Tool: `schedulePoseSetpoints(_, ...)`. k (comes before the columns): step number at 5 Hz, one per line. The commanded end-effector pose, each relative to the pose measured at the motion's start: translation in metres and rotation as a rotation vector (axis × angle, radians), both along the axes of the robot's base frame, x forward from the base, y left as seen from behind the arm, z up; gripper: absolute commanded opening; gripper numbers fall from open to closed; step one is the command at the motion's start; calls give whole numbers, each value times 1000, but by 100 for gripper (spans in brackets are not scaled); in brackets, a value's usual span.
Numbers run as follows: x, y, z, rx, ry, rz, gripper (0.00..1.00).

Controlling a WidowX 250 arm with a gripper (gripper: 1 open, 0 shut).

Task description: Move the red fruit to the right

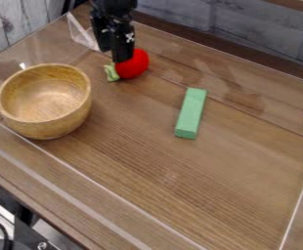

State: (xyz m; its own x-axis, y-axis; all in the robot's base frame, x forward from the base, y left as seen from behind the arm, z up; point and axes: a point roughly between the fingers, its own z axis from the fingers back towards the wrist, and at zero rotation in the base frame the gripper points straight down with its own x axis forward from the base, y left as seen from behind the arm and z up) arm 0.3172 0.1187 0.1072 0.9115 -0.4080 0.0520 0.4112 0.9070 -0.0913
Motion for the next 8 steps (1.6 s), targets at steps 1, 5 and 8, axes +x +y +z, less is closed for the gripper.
schedulePoseSetpoints(1, -2, 6, 35, 33, -86, -24, 0)
schedulePoseSetpoints(5, 9, 7, -1, 40, -45, -135, 0)
schedulePoseSetpoints(8, 17, 19, 3, 65, -69, 2, 100)
